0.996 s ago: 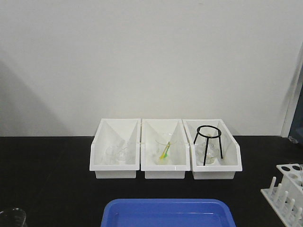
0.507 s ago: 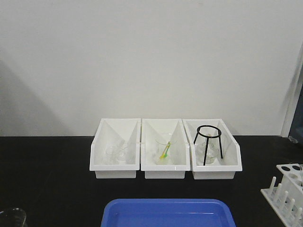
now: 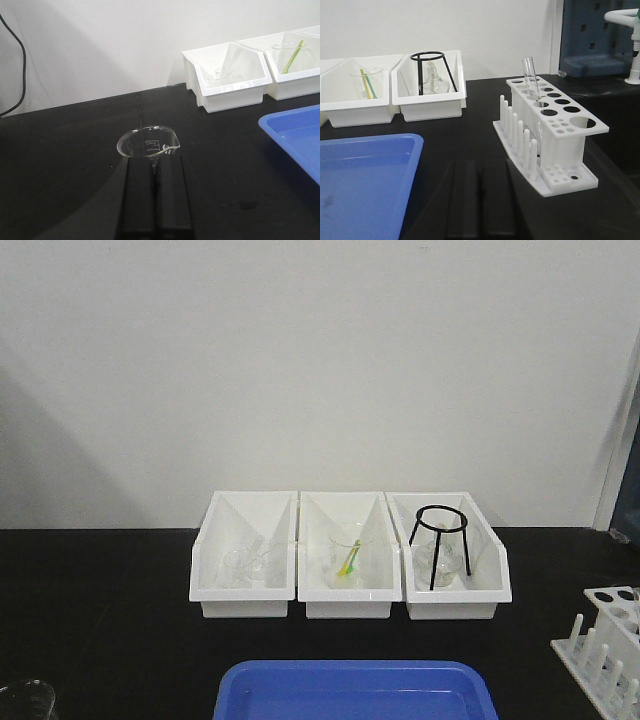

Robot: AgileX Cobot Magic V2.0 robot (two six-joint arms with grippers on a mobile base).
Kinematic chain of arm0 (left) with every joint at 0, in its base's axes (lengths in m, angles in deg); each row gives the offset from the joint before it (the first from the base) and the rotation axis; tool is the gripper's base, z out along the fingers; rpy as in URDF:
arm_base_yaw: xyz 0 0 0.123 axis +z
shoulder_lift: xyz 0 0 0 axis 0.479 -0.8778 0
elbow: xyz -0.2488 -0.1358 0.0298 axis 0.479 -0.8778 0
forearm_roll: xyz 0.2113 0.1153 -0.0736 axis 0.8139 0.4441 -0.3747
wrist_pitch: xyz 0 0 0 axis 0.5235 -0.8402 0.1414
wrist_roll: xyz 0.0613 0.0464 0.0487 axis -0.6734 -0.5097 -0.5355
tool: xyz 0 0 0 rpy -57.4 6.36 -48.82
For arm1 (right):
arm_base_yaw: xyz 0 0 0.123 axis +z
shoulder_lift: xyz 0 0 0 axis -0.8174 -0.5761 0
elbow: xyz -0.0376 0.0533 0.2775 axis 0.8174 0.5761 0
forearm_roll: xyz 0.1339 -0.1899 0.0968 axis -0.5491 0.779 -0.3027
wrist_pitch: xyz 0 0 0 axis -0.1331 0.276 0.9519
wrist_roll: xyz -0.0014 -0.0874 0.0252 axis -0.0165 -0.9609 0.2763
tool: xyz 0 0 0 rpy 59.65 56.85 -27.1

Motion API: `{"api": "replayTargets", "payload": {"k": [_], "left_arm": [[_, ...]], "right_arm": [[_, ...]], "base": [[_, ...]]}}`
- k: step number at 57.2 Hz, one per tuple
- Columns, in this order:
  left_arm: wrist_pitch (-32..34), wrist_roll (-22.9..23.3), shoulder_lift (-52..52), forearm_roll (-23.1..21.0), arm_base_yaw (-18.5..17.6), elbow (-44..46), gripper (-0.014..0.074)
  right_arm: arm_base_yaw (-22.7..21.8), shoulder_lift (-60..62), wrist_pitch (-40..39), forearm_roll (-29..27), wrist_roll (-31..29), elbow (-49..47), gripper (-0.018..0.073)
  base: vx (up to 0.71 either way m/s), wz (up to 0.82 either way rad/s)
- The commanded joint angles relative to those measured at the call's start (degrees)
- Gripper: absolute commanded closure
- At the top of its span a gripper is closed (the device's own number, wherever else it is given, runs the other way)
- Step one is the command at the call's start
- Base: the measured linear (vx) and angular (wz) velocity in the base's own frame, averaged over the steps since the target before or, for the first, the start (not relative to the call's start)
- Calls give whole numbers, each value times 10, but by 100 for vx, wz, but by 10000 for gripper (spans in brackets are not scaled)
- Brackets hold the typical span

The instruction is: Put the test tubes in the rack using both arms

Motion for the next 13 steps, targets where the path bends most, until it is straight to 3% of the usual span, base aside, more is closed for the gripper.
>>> {"api": "replayTargets", "payload": {"k": [1, 13], "left_arm": [[49, 0, 7, -1, 1, -15, 617], [49, 0, 7, -1, 1, -15, 617]], "right_arm": [[0, 5, -49, 7, -2, 6, 566], [0, 5, -49, 7, -2, 6, 566]], "base": [[0, 0], [0, 0]]}}
